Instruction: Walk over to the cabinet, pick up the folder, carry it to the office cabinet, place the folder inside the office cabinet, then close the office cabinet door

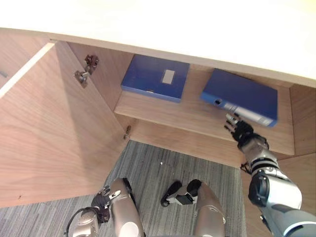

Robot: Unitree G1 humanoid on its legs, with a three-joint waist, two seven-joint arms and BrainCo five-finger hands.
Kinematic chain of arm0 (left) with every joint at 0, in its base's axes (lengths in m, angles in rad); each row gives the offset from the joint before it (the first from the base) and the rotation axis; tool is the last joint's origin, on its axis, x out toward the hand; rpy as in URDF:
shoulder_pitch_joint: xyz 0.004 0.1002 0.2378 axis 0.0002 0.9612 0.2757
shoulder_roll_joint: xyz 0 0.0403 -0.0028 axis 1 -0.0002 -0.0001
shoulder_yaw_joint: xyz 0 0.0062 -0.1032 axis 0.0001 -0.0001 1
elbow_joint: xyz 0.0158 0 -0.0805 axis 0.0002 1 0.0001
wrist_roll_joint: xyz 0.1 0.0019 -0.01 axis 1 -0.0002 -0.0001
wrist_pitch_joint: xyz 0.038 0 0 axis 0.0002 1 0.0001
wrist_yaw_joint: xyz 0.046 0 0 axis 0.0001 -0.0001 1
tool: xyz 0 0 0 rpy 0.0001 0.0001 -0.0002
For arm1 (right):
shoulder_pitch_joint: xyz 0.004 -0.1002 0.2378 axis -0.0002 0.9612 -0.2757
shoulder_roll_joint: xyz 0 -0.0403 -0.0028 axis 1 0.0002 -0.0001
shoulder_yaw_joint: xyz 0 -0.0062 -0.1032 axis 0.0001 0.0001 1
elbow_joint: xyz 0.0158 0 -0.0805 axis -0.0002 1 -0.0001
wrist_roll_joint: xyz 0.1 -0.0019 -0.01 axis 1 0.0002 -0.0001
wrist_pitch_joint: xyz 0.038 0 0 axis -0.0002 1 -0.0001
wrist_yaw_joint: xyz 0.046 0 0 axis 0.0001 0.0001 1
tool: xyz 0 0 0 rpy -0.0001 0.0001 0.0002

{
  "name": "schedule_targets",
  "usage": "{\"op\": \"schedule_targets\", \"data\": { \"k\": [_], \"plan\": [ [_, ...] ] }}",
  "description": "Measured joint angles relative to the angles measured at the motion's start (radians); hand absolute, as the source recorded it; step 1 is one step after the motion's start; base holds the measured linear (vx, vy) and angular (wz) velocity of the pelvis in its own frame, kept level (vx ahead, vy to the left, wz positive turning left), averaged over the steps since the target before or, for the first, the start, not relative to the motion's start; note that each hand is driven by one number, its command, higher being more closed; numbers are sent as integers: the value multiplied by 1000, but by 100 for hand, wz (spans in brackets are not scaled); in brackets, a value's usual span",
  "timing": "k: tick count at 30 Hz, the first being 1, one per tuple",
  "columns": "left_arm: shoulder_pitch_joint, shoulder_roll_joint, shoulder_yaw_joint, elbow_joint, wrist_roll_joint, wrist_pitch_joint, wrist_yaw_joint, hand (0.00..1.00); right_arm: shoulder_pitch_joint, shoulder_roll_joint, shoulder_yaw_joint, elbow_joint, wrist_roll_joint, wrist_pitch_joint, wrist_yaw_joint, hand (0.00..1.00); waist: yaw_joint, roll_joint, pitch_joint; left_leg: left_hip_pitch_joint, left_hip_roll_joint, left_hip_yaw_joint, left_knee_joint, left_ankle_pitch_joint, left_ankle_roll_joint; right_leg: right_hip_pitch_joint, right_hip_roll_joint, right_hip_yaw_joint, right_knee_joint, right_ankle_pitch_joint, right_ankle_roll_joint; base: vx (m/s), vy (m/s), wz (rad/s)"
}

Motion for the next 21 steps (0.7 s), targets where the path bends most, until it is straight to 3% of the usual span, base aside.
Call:
{"op": "schedule_targets", "data": {
  "k": [4,9,16,18,21],
  "plan": [
    [3,11,0,2,29,2,-21,0,41,-34,36,5,-147,-11,73,0,-4,0,0,3,-3,5,-16,8,-4,0,3,-1,-11,2,-4,2,-2,1],
    [3,16,2,2,42,7,-29,0,75,-44,67,30,-245,-17,110,0,-6,1,0,6,-1,7,-18,9,-4,0,8,0,-14,3,-5,-1,4,-1],
    [3,24,2,2,44,8,-42,0,113,-34,81,48,-289,-28,117,0,-4,9,5,1,8,7,-29,14,2,-8,37,3,-43,11,6,-13,21,-7],
    [2,21,-8,2,44,12,-42,0,117,-35,78,78,-292,-27,109,0,-13,19,10,12,-1,9,-61,31,4,3,43,-3,-79,31,3,9,39,2],
    [2,12,-43,37,50,20,-42,0,154,-35,107,115,-318,-23,98,0,-24,36,18,125,-47,57,-229,98,19,101,77,-8,-253,114,23,-11,58,6]
  ]
}}
